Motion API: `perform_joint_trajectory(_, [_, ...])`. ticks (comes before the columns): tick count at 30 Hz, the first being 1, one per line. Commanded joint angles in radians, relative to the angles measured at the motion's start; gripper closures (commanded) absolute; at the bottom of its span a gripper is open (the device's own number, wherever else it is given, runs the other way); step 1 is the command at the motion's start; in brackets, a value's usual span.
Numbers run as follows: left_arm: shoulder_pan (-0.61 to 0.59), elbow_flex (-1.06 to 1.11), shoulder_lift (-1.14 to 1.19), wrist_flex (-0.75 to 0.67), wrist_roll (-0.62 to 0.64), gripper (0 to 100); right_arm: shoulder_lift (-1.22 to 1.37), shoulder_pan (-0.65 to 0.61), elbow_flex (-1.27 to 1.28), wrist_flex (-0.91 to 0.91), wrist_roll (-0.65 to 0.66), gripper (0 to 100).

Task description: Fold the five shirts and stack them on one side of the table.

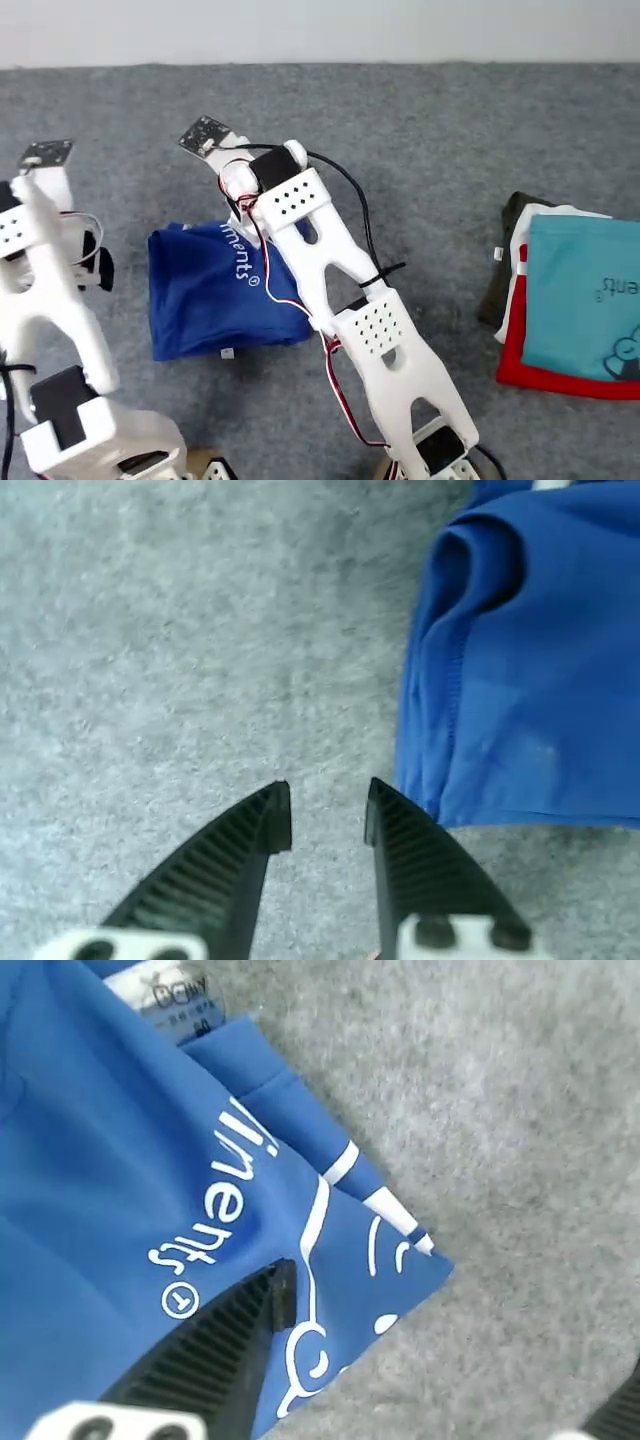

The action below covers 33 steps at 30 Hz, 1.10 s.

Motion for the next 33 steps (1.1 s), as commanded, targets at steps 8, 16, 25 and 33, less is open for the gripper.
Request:
perform_joint_trajectory(8, [0.218, 0.065, -0.035, -0.173, 0.038, 86, -0.197, 0.028, 0.256, 0.044, -0.052, 50.8])
perform_joint_trajectory(16, [0.344, 0.272, -0.035, -0.37, 0.04, 86, -0.214, 0.044, 0.428, 0.038, -0.114, 50.8])
perform_joint_trajectory(25, [0.331, 0.458, -0.035, -0.612, 0.037, 86, -0.091, 0.041, 0.428, -0.062, -0.115, 50.8])
perform_joint_trajectory(33, [0.272, 0.463, -0.037, -0.632, 0.037, 86, -0.03, 0.024, 0.428, -0.122, -0.115, 50.8])
